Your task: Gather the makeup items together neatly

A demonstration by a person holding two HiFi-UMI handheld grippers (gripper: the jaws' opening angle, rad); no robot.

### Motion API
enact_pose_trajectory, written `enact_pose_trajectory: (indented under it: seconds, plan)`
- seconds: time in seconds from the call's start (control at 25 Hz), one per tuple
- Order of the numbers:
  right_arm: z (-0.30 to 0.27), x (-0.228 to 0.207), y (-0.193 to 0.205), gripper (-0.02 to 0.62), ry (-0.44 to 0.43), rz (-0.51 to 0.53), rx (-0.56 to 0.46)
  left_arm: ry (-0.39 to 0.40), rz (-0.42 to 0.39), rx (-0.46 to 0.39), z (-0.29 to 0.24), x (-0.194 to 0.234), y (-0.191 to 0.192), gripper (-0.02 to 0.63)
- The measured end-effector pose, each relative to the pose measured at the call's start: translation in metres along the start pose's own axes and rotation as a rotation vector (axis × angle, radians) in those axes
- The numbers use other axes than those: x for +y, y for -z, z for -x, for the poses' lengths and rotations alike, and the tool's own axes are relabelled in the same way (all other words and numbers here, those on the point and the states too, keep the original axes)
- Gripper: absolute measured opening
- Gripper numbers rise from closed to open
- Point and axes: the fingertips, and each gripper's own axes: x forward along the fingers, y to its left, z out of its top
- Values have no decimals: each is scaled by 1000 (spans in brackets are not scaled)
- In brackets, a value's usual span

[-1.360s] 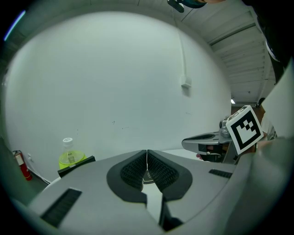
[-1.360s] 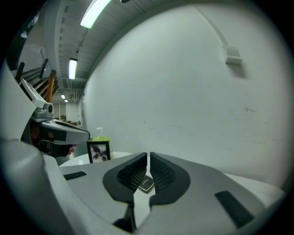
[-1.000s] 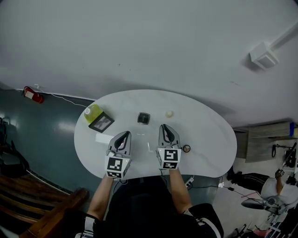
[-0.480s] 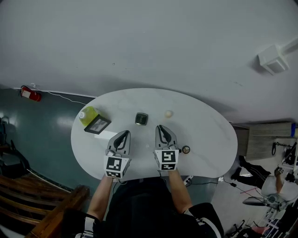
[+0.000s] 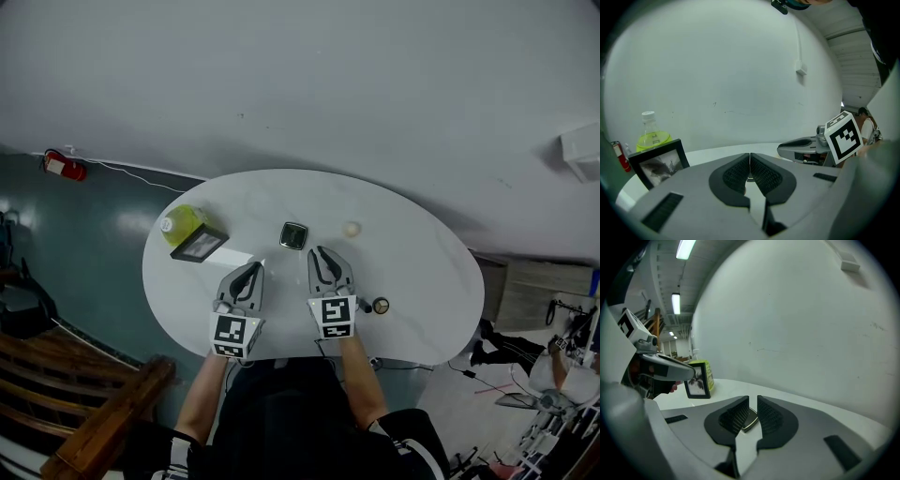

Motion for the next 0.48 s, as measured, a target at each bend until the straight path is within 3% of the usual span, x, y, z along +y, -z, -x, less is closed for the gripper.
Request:
enact_pose_trajectory:
  seconds: [0.08, 0.48]
  plan:
    - [-10, 5, 5, 52, -36, 19, 22, -12, 12, 6, 0, 4, 3, 20]
    - [-65, 23, 45, 238, -198, 208, 174, -98, 89, 24, 5, 32, 17, 20]
